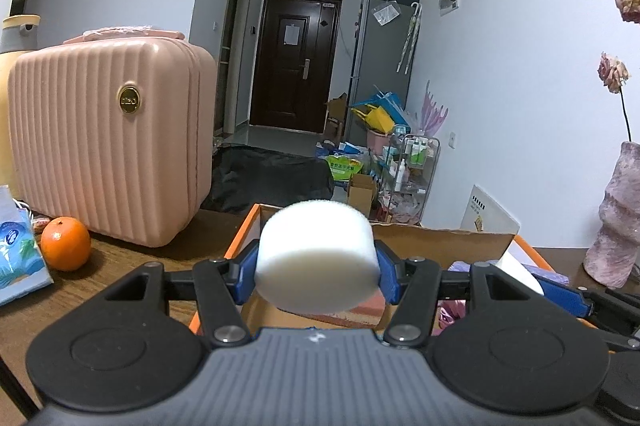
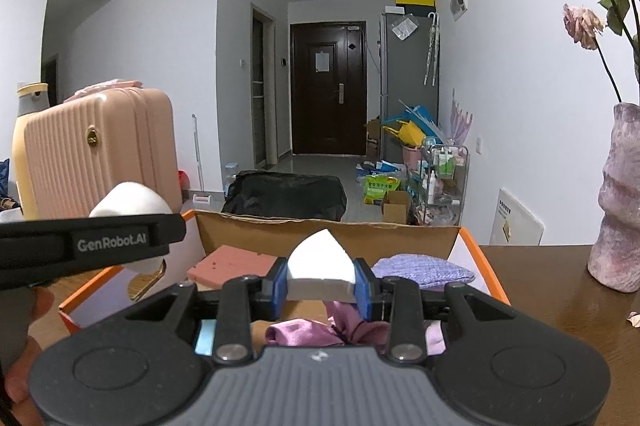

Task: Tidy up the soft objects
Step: 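Open both tools to drop the cylinder and triangular sponge into the box, then pull both tools back toward the plush sheep and plastic bag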

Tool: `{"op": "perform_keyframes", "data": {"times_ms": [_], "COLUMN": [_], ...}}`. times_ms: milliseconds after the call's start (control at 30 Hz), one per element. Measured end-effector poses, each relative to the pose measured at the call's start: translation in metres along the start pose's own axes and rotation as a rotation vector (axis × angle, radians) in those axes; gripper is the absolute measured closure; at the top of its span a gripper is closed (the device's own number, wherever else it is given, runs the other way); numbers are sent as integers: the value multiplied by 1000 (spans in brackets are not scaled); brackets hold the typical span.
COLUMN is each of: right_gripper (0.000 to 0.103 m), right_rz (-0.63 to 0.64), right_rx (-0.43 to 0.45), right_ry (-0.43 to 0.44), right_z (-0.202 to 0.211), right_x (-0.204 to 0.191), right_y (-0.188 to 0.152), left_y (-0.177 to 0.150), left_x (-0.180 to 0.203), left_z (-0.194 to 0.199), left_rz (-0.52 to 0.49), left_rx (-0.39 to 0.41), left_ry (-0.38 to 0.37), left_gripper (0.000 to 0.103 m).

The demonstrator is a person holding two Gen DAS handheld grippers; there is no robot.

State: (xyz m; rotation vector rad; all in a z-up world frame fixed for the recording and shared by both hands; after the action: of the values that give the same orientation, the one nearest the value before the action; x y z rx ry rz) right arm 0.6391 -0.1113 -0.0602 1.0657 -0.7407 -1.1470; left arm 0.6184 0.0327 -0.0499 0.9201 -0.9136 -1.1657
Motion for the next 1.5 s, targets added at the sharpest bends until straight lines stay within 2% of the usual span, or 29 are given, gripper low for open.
{"op": "perform_keyframes", "data": {"times_ms": [300,367,433,467,500,533,567,633,900,1233,1500], "right_gripper": [68,64,62,55,49,31,13,1,0,0,0], "right_rz": [-5,-4,-1,1,0,-5,-14,-35,-61,-71,-61], "right_rx": [-33,-39,-47,-51,-52,-53,-51,-38,-66,-44,-7], "right_ry": [-24,-35,-48,-53,-60,-70,-79,-91,-109,-121,-132], "right_z": [-13,-15,-16,-16,-16,-16,-15,-14,-19,-15,4], "right_x": [5,5,6,8,10,11,13,17,24,29,32], "right_y": [-2,-2,-3,-5,-6,-6,-7,-6,-9,-10,-13], "left_y": [-3,-4,-5,-5,-4,-4,-4,-4,-4,-4,-6], "left_x": [2,2,0,-2,-3,-4,-6,-9,-13,-15,-16], "left_z": [-16,-17,-17,-17,-15,-14,-14,-12,-15,-14,-4], "left_rz": [-15,-17,-12,-12,-16,-18,-16,-13,-9,6,10], "left_rx": [-25,-33,-38,-30,-19,-11,-8,-2,-23,-28,-20], "left_ry": [19,14,21,34,51,64,77,109,109,110,100], "left_gripper": [43,38,23,19,10,0,0,0,0,0,0]}}
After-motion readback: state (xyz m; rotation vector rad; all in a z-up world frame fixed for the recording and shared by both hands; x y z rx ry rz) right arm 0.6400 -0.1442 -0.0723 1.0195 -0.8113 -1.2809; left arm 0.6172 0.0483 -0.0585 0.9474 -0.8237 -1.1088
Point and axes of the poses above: each gripper's, at about its wrist camera, not at the fingertips, and z roughly against the way its jaws point, x to its right, y to its top, the point moved 6 cm from there along -z, roughly the way its jaws point, and after that the axes turned 1 degree about -z, right-handed, at the moved point
